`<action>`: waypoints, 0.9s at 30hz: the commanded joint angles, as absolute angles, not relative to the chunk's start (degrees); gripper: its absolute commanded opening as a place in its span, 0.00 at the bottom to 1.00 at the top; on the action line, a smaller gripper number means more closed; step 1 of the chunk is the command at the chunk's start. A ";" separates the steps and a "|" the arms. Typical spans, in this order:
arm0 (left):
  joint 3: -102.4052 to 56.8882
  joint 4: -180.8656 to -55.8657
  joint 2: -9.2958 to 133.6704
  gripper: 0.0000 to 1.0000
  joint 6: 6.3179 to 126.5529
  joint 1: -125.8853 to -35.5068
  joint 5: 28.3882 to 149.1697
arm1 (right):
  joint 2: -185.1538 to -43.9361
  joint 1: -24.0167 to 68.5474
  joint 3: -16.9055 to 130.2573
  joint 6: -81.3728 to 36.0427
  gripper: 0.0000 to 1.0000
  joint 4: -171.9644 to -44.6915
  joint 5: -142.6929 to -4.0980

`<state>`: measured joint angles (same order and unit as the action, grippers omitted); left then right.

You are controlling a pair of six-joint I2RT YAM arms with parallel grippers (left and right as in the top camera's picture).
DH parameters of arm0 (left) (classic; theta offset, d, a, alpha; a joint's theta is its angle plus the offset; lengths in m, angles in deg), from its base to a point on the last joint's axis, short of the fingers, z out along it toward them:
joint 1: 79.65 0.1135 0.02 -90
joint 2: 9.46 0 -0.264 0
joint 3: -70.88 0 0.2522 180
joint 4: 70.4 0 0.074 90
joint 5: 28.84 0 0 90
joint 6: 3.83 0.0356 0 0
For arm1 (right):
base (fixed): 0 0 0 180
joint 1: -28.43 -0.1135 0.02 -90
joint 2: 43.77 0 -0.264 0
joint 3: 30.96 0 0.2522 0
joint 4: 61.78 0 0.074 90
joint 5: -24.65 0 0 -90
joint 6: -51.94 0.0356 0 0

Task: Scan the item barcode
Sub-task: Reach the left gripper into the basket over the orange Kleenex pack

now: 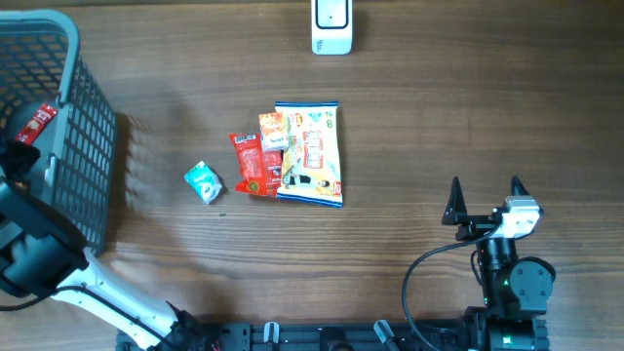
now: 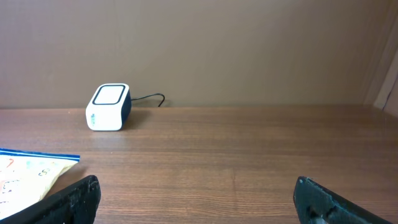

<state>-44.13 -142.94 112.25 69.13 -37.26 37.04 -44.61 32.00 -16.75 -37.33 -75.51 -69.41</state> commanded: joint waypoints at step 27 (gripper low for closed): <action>-37.25 -131.45 116.88 0.97 72.50 -36.91 35.82 | -44.31 32.24 -16.93 -37.92 1.00 -75.33 -69.87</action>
